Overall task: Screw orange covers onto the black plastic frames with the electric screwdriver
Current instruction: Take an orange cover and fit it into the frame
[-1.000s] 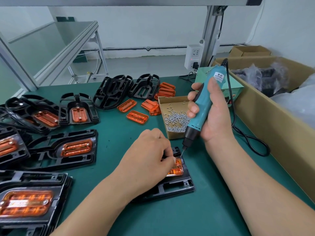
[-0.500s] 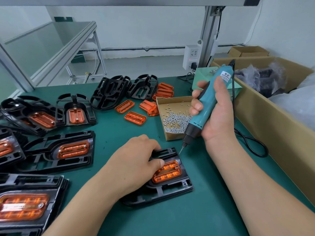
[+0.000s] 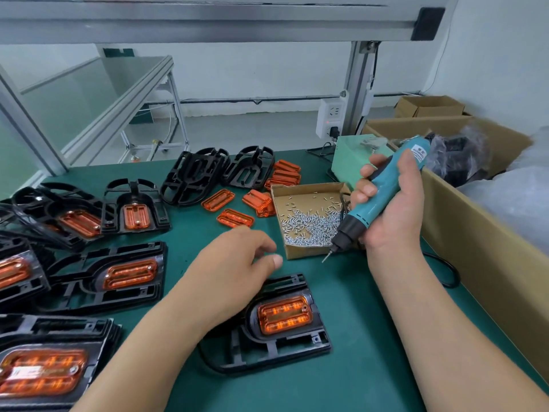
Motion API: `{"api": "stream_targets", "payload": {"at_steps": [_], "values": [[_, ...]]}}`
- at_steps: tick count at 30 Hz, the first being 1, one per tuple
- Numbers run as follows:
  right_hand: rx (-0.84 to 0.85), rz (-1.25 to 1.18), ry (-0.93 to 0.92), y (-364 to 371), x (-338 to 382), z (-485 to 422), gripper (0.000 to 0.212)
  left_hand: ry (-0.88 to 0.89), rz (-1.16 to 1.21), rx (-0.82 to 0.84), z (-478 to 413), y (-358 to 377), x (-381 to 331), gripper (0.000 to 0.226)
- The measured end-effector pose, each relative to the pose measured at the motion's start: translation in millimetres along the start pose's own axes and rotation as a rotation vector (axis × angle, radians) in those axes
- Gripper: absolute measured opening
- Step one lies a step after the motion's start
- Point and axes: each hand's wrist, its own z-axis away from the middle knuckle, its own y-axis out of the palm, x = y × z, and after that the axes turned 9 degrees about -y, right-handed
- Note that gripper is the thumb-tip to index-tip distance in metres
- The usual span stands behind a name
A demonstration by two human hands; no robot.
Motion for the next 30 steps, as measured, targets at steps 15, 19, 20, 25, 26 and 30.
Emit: {"api": "stream_targets", "payload": {"at_steps": [15, 19, 20, 25, 26, 30], "values": [[-0.030, -0.034, -0.002, -6, 0, -5, 0.035, 0.231, -0.534, 0.157, -108, 17, -63, 0.011], [-0.026, -0.023, 0.000, -5, -1, -6, 0.035, 0.232, -0.467, 0.182, -110, 20, -54, 0.015], [-0.024, -0.022, 0.001, -5, -1, -6, 0.035, 0.236, -0.469, 0.174, -109, 21, -53, 0.014], [-0.020, -0.014, 0.000, -6, -2, -5, 0.036, 0.263, -0.567, 0.140, -104, 24, -53, 0.012], [-0.019, -0.013, 0.000, -6, -2, -5, 0.035, 0.265, -0.577, 0.142, -103, 24, -54, 0.013], [-0.022, -0.013, 0.004, -6, -3, -5, 0.036, 0.271, -0.581, 0.122, -103, 26, -53, 0.018]]}}
